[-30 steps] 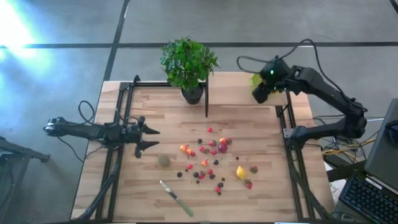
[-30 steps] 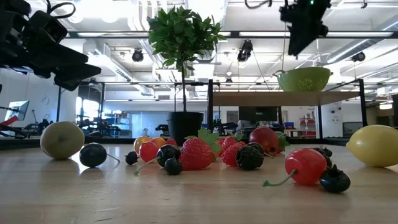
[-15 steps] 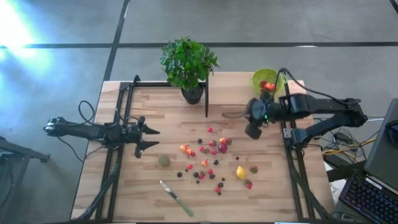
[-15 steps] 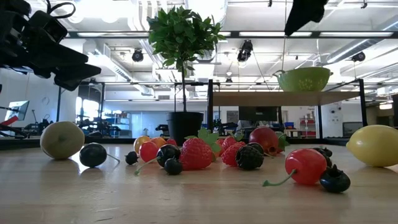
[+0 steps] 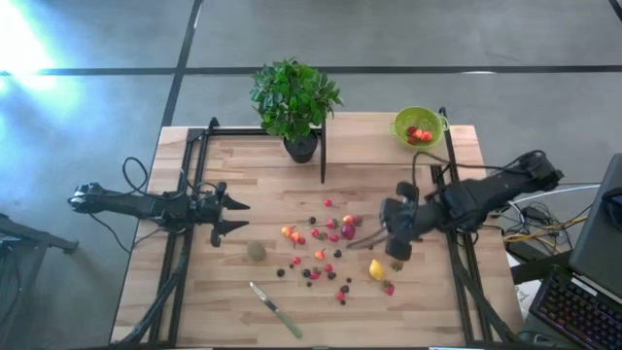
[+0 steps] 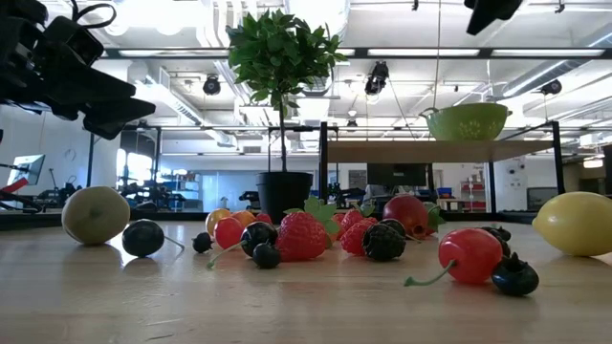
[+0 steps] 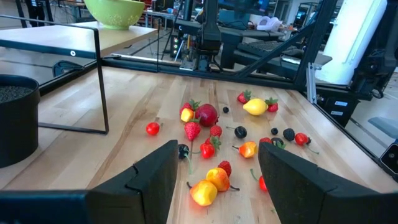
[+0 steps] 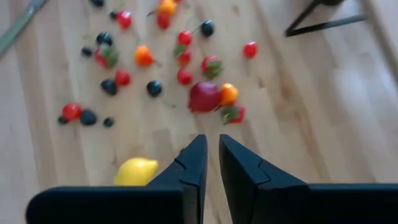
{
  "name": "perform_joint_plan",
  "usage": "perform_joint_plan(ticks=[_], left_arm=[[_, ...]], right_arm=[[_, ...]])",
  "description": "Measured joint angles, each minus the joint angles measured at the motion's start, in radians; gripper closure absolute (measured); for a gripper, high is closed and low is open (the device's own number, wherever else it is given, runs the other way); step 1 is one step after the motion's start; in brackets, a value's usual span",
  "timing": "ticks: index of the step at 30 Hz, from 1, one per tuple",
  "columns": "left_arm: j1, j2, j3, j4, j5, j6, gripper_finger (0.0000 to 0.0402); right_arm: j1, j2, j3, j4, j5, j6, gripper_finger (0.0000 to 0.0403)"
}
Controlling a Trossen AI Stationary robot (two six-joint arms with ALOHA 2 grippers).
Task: Pick & Place Fruit
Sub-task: Put the strawberry into the green strainer bowl on the shelf
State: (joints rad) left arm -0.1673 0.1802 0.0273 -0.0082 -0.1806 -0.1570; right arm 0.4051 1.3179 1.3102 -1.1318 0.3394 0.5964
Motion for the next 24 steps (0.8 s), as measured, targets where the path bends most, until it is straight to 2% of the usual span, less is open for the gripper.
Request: perform_joint_plan(ticks=[10, 24], left_arm=[[0.0, 0.0, 0.0, 0.0, 0.0, 0.0, 0.0172], [0.0, 0.0, 0.0, 0.0, 0.0, 0.0, 0.0172]], right_arm=[[0.121, 0.17, -0.001, 0.008, -0.009, 0.048, 0.0359], [0.172, 0.322, 0.003, 0.01, -0.091, 0.162, 0.0298]])
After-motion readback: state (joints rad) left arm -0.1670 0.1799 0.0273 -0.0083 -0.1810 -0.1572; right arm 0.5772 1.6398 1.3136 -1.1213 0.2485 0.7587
